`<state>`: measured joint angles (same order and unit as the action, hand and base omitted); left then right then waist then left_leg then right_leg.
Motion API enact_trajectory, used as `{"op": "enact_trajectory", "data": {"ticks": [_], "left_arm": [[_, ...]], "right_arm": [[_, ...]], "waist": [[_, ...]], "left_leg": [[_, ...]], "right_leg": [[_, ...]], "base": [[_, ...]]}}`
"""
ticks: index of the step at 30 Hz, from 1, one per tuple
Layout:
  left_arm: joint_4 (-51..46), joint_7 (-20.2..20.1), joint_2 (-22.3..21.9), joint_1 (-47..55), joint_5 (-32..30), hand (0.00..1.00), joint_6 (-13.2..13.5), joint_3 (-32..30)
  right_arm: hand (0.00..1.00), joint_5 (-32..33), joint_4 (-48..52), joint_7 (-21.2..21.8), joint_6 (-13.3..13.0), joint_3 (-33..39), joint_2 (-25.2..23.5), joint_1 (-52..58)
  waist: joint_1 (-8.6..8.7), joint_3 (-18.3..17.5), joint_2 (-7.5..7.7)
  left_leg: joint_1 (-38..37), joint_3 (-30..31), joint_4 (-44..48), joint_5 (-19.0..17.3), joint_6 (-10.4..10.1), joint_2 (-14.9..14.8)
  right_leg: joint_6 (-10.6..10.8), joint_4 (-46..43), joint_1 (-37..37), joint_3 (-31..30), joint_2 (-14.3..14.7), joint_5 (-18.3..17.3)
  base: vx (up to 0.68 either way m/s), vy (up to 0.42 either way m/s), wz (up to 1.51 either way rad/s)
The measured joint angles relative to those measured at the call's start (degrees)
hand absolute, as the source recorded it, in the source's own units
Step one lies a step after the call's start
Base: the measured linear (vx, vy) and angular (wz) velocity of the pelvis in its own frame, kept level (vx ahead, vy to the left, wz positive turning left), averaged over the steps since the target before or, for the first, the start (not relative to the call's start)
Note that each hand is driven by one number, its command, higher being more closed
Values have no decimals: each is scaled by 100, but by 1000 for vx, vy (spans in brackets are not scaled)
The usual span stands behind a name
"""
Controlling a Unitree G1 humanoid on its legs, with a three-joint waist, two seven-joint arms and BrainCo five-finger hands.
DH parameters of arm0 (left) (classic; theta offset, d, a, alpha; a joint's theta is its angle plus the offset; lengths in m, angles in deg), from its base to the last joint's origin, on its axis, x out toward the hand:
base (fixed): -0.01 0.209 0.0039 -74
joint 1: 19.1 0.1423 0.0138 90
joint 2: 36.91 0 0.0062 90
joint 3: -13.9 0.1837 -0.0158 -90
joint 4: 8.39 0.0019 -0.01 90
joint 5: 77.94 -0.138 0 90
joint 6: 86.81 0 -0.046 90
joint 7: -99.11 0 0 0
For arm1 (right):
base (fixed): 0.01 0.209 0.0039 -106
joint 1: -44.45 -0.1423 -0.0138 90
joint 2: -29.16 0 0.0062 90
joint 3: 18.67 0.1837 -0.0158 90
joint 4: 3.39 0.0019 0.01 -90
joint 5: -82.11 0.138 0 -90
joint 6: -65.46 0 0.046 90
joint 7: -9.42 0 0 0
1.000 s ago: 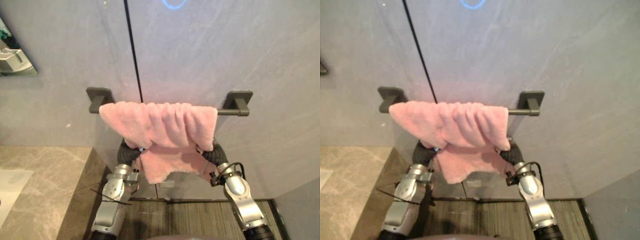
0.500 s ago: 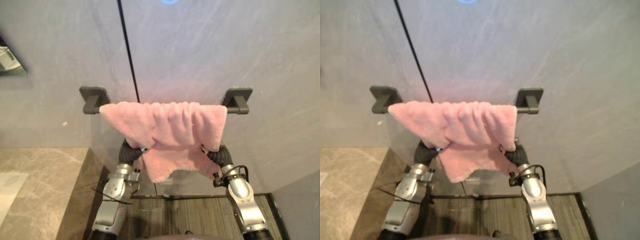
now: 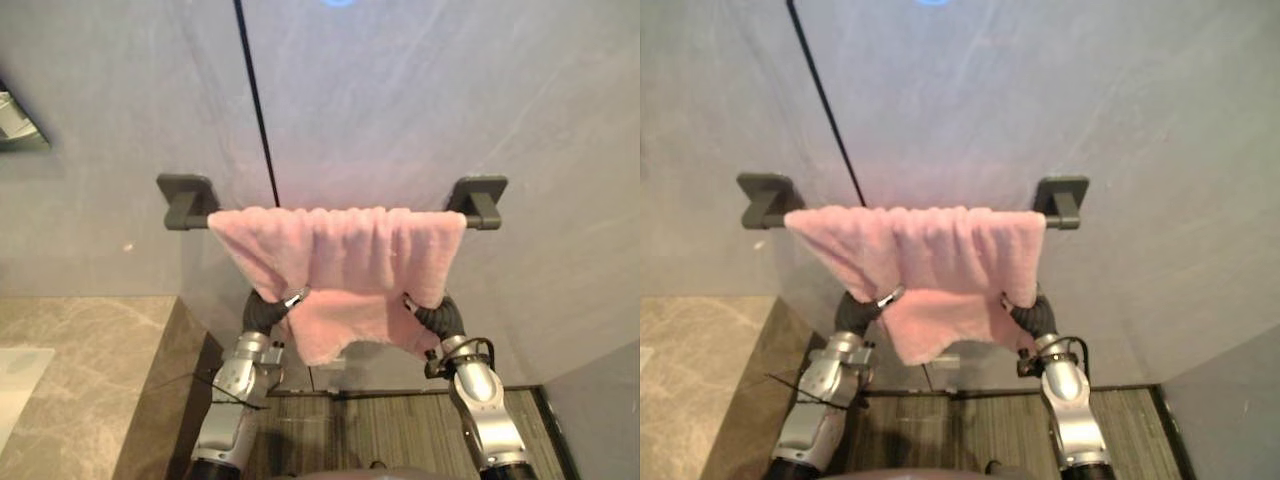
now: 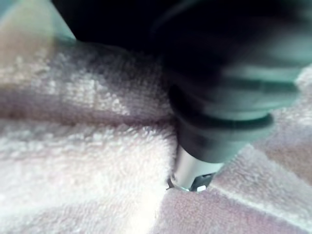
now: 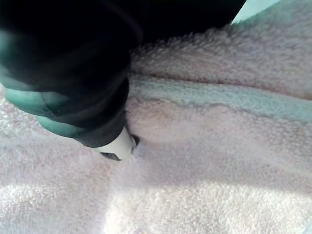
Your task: Organize washtable
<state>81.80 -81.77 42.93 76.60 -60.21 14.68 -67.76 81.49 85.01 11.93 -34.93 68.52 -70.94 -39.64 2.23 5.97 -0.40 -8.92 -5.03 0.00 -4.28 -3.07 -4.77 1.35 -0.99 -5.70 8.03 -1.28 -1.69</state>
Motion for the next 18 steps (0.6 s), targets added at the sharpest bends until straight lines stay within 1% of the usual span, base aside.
{"op": "enact_trajectory", "data": {"ticks": [3,4,5,10,18], "left_arm": [[37,-1,0,-30,-1,100,0,-7],[38,0,0,-30,-2,100,0,-10],[39,1,0,-30,-7,0,0,-14],[179,8,-2,-19,-43,0,8,-226],[216,115,-7,-12,-40,0,10,-237]], "right_arm": [[100,0,-45,-2,-40,0,-14,-5],[0,1,-61,-2,-42,2,-34,-7],[0,1,-101,-2,-46,2,-48,-14],[0,-1,-262,-57,-25,34,-104,-41],[0,-7,-406,-116,88,61,-100,-29]], "waist": [[3,0,0],[2,0,1],[2,-1,1],[-2,-1,2],[-6,-3,8]], "left_leg": [[0,1,0,0,0,1],[-1,2,0,0,0,1],[-2,2,0,0,0,1],[0,8,2,0,0,0],[10,24,2,1,0,0]], "right_leg": [[1,0,0,0,-1,-1],[1,0,0,0,-1,-1],[1,-1,-1,1,0,-1],[1,-1,-1,5,0,-1],[1,1,1,20,-2,-1]], "base": [[0,0,0],[0,0,0],[0,0,0],[-7,-1,0],[0,0,0]]}}
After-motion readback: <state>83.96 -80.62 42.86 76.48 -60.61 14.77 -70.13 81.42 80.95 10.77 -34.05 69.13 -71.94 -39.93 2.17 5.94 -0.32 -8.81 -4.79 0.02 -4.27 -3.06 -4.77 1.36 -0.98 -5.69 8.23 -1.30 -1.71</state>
